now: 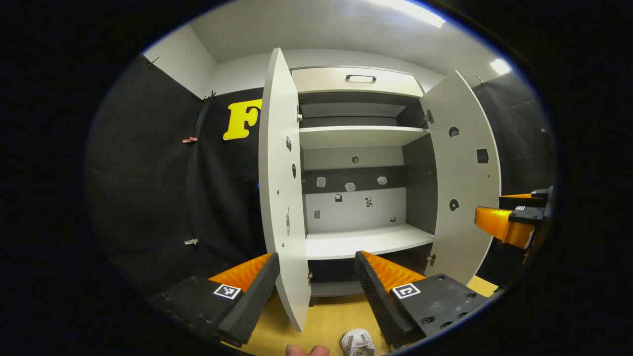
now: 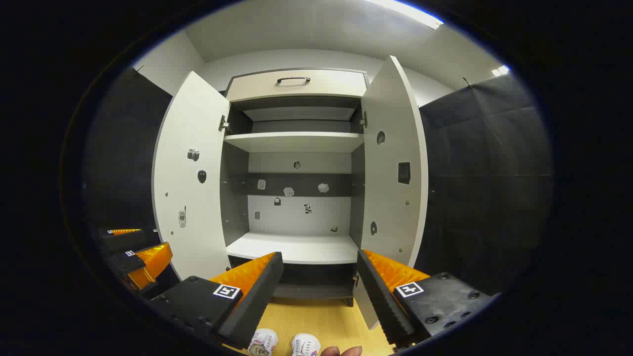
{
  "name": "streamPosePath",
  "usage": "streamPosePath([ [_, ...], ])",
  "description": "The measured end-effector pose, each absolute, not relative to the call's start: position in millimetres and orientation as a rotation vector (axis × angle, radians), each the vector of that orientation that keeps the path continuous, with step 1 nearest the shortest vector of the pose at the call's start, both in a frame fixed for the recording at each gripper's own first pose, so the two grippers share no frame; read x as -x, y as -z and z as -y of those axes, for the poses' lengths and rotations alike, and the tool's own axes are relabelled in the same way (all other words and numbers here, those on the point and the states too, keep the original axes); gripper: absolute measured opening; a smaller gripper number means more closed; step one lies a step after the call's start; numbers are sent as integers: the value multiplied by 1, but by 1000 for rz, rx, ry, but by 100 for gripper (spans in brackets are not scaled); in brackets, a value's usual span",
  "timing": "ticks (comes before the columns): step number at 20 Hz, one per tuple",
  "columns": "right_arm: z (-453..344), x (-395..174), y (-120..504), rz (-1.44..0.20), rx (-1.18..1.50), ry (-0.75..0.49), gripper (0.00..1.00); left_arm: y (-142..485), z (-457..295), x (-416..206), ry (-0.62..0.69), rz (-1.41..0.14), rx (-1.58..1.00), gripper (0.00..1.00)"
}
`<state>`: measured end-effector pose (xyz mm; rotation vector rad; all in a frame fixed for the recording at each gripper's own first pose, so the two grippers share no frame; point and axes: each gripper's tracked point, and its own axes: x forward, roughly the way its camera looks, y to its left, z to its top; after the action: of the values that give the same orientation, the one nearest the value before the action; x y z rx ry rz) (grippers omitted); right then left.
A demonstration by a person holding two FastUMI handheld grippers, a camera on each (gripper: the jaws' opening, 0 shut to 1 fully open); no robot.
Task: Grab one shoe with the right hand and put it into the shoe cabinet, grab the other shoe with the left hand and put it into the shoe cabinet; then close the right door with the right hand and the left door with the left hand.
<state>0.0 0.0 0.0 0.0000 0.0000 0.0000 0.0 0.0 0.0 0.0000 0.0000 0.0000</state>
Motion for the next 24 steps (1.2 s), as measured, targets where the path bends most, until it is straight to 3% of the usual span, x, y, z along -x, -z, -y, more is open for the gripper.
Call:
streamPosePath([
  [24,-19,2,10,-23,-3,-36,98,-3,-16,4,-32,13,4,95],
])
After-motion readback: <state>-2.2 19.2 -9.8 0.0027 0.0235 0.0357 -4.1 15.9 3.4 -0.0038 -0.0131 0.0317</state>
